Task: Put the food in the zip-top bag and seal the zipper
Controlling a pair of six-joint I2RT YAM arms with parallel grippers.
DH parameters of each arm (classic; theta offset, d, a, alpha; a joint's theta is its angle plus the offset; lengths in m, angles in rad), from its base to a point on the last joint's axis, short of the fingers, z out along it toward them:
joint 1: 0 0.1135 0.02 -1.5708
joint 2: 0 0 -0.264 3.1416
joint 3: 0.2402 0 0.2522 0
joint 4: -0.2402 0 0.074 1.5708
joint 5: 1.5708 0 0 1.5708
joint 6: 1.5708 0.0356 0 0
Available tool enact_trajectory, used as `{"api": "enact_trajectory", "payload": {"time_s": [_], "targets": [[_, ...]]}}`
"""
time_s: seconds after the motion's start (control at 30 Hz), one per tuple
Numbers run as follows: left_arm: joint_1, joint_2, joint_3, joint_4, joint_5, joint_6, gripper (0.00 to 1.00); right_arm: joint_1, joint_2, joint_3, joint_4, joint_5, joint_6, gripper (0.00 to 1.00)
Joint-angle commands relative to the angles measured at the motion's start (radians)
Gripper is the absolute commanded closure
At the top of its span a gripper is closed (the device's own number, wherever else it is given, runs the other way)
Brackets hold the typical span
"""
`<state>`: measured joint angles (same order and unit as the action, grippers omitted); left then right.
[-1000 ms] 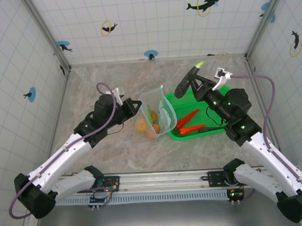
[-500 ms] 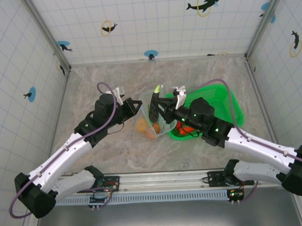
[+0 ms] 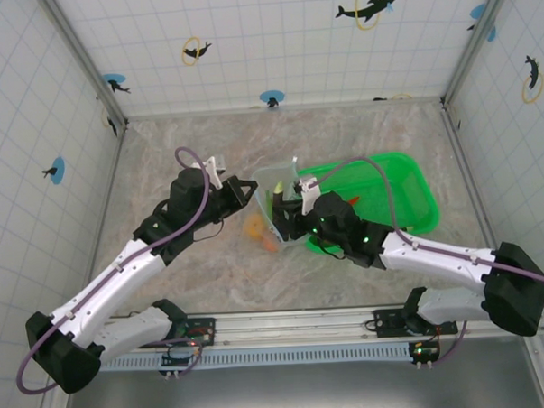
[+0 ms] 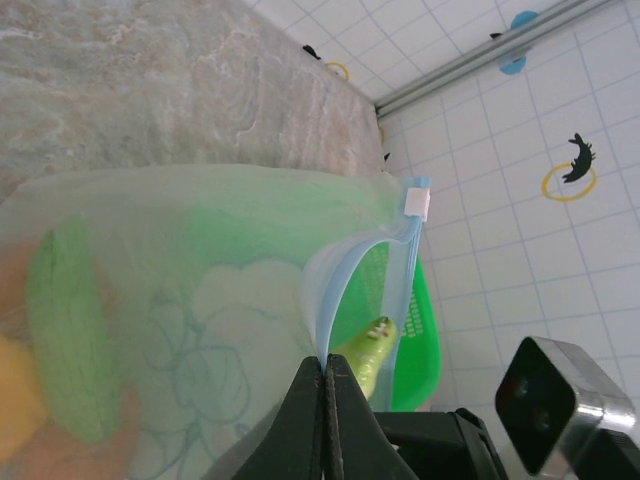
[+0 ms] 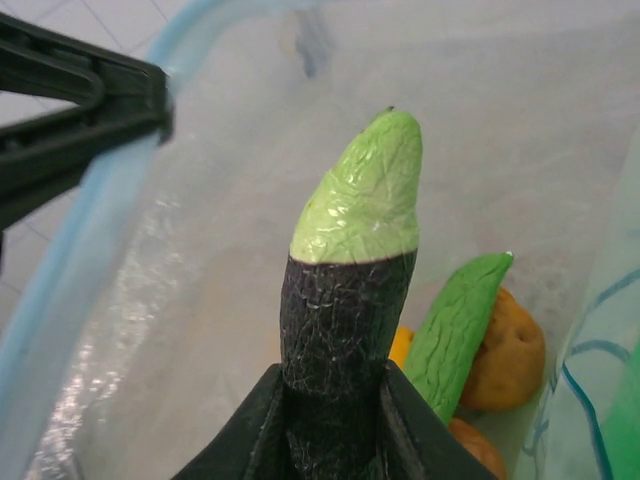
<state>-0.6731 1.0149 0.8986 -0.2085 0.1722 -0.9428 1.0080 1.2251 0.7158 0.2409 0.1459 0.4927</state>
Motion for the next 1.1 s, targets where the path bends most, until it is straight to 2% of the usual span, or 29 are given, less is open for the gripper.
{"api": "enact_trajectory", "payload": {"time_s": [0.0, 0.07, 0.13, 0.4, 0.67, 0.83, 1.07], "targets": [[0.001, 0.004, 0.026, 0.024, 0.015, -0.002, 1.0, 0.003, 0.025, 0.005, -0.027, 0.04, 0.006, 0.52], [0.001, 0.002, 0.024, 0.024, 0.013, -0.002, 1.0, 0.003, 0.03, 0.018, -0.05, 0.048, 0.005, 0.4], [0.001, 0.001, 0.022, 0.026, 0.014, -0.002, 1.0, 0.003, 0.02, 0.02, -0.062, 0.062, 0.005, 0.36], [0.001, -0.004, 0.007, 0.027, 0.009, -0.002, 1.0, -0.002, -0.08, 0.051, -0.089, 0.094, -0.026, 0.37], [0.001, -0.017, -0.005, 0.026, -0.007, 0.005, 1.0, -0.038, -0.202, 0.117, -0.158, 0.098, -0.051, 0.42], [0.001, -0.036, -0.006, 0.015, -0.013, 0.021, 1.0, -0.163, -0.266, 0.112, -0.278, 0.075, -0.012, 0.45], [0.001, -0.058, -0.025, 0.006, -0.002, 0.049, 1.0, -0.44, -0.288, 0.104, -0.529, -0.025, 0.007, 0.46]]}}
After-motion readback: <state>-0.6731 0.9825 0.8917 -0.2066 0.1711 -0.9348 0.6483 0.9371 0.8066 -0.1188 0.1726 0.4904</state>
